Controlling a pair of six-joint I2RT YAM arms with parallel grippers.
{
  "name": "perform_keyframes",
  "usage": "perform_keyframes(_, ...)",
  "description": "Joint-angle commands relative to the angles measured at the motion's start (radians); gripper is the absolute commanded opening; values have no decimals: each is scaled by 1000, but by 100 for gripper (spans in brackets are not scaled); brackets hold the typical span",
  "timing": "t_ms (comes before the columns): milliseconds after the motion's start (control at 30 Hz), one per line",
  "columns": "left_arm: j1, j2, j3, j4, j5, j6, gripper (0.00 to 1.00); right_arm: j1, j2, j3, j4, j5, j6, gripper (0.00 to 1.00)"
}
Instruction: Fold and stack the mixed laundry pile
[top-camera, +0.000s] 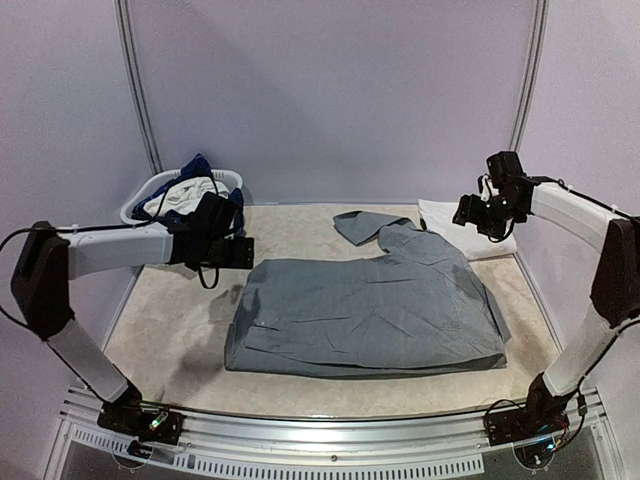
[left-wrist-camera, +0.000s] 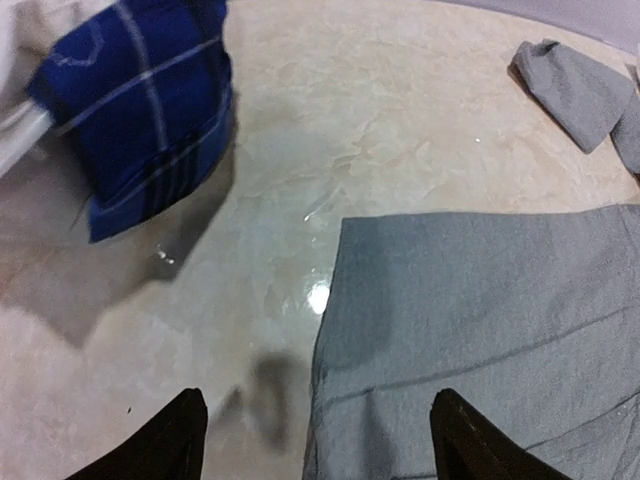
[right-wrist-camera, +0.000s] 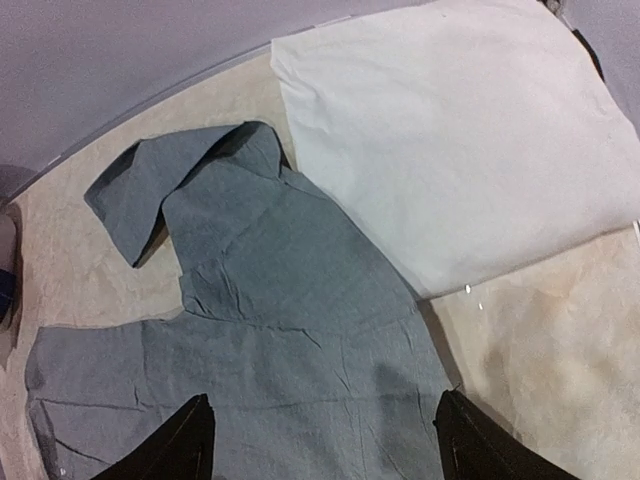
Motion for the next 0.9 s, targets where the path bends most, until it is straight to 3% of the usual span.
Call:
perform_keyframes(0, 54, 166, 144, -60, 149, 100, 77, -27, 141, 135, 11, -127, -77, 76)
perform_keyframes(300, 83, 315, 249, -73, 264, 125, 70, -67, 397, 304, -43, -171, -126, 69)
perform_keyframes(600, 90, 379, 267, -99, 241, 129, 65, -75, 514, 359, -110, -126, -175, 68)
perform_keyframes(733, 94, 392, 257, -104, 224, 131, 64, -81, 536, 352, -117, -137, -181, 61)
perform_keyframes(867, 95, 400, 249, -101, 230, 130, 61, -81, 540, 350, -113, -176, -185, 47)
